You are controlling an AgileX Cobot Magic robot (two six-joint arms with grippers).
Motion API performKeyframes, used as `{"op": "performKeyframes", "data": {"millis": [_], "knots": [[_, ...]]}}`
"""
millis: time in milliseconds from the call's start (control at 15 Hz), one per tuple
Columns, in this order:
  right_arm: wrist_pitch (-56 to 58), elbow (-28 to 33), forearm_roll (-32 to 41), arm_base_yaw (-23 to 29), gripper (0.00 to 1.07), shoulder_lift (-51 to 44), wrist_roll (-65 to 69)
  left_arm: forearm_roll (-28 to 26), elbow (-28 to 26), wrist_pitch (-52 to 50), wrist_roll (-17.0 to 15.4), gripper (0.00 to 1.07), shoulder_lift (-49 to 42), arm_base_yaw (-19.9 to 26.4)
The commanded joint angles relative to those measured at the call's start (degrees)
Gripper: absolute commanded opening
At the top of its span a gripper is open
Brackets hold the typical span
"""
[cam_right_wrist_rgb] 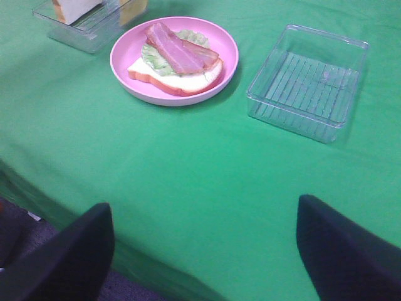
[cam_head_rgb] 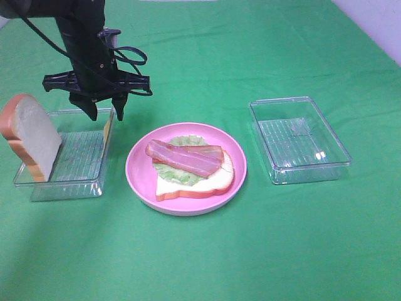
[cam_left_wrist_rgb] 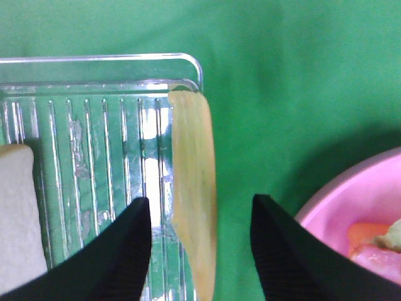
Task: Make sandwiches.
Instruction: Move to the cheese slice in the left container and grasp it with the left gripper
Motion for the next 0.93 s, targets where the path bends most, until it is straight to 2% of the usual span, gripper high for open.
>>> {"op": "performKeyframes", "data": {"millis": [67, 600, 667, 733, 800, 933], "knots": [[-0.6, 0.2, 0.2, -0.1, 0.76, -0.5, -0.4, 0.3, 0.0, 0.4, -0.5, 0.48, 0.3, 0.3], [-0.6, 0.2, 0.2, -0.1, 0.76, -0.5, -0.4, 0.0, 0.0, 0.8, -0.3, 0.48, 1.3, 0.3], [-0.6, 0.2, 0.2, -0.1, 0.76, -0.5, -0.4, -0.1, 0.0, 0.7, -0.3, 0.46, 1.3, 0.3], [-0.6, 0.2, 0.2, -0.1, 0.76, -0.5, -0.4, 0.2, 0.0, 0.6, -0.3, 0.39, 1.3, 0.3], [-0.6, 0.2, 0.2, -0.1, 0.76, -0.5, -0.4, 0.2, 0.0, 0.6, -0.3, 0.39, 1.3, 0.3], [-0.6, 0.2, 0.2, -0.1, 0.76, -0.5, -0.4, 0.6, 0.0, 0.2, -0.3, 0.25, 1.3, 0.3]]}}
